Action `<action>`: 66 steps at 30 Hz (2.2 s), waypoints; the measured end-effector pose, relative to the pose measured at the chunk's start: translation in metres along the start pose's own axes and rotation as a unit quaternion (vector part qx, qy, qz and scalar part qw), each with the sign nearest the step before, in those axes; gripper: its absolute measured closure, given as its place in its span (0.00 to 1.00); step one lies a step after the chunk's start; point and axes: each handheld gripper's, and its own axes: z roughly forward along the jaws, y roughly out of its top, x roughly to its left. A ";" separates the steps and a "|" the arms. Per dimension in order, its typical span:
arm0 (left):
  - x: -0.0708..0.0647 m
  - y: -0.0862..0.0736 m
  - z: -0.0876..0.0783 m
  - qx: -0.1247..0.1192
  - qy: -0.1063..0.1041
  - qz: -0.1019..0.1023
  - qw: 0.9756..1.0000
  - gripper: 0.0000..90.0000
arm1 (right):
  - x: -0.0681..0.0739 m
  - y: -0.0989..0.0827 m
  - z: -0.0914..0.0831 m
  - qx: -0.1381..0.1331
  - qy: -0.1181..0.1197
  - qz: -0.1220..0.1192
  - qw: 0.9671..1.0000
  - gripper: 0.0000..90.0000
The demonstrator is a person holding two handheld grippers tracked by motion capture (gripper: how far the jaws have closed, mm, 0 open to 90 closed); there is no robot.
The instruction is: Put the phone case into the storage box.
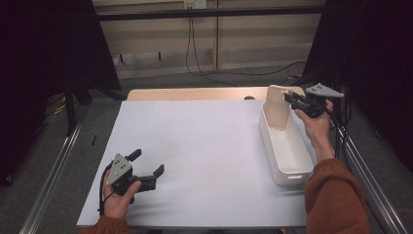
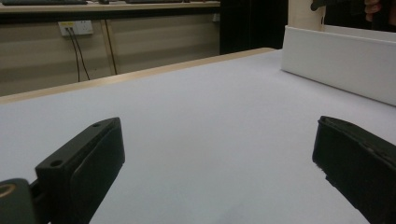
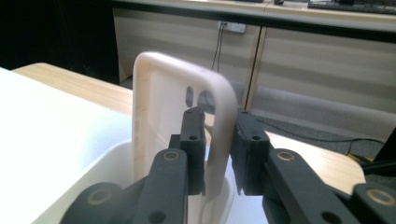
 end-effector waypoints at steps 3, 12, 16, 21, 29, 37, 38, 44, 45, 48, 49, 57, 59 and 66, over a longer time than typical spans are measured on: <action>0.000 0.000 0.000 0.001 0.001 0.000 1.000 0.03 | 0.000 -0.001 0.000 0.007 -0.001 -0.001 1.000 0.84; 0.000 0.000 0.000 0.000 0.000 0.001 1.000 0.03 | -0.003 -0.004 0.000 0.030 -0.004 -0.017 0.999 0.82; 0.000 0.000 0.000 0.000 0.000 0.000 1.000 0.03 | -0.003 -0.005 0.002 0.040 -0.007 -0.022 0.999 0.82; 0.000 0.000 0.001 0.002 0.000 0.003 1.000 0.03 | -0.004 -0.006 0.006 0.036 -0.008 -0.032 0.999 0.85; 0.000 0.000 0.001 0.004 0.000 0.006 1.000 0.03 | -0.007 -0.009 0.013 0.029 -0.012 -0.037 0.999 0.86; 0.000 0.000 0.001 0.004 0.000 0.004 1.000 0.03 | -0.008 -0.012 0.018 0.023 -0.011 -0.030 0.999 0.87; 0.000 0.000 0.001 0.004 0.000 0.005 1.000 0.03 | -0.008 -0.012 0.018 0.023 -0.010 -0.029 0.999 0.87; 0.000 0.000 0.001 0.004 0.001 0.005 1.000 0.03 | -0.008 -0.013 0.018 0.023 -0.010 -0.025 0.999 0.85; 0.000 0.000 0.001 0.004 0.000 0.006 1.000 0.03 | -0.009 -0.013 0.018 0.023 -0.010 -0.023 0.999 0.83; 0.000 0.000 0.001 0.003 0.000 0.005 1.000 0.03 | -0.008 -0.013 0.017 0.017 -0.009 -0.013 1.000 0.80; 0.000 0.000 0.001 0.002 -0.001 0.003 1.000 0.03 | -0.008 -0.013 0.017 0.013 -0.006 -0.003 1.000 0.77; 0.000 0.000 0.002 0.002 0.000 0.004 1.000 0.03 | -0.007 -0.011 0.015 0.012 -0.007 -0.002 1.000 0.67; 0.000 0.000 0.002 0.002 0.001 0.003 1.000 0.03 | -0.006 -0.011 0.013 0.011 -0.010 -0.006 1.000 0.63; -0.001 0.001 0.003 0.001 0.002 0.002 1.000 0.03 | -0.005 -0.005 0.007 0.004 -0.008 0.014 1.000 0.42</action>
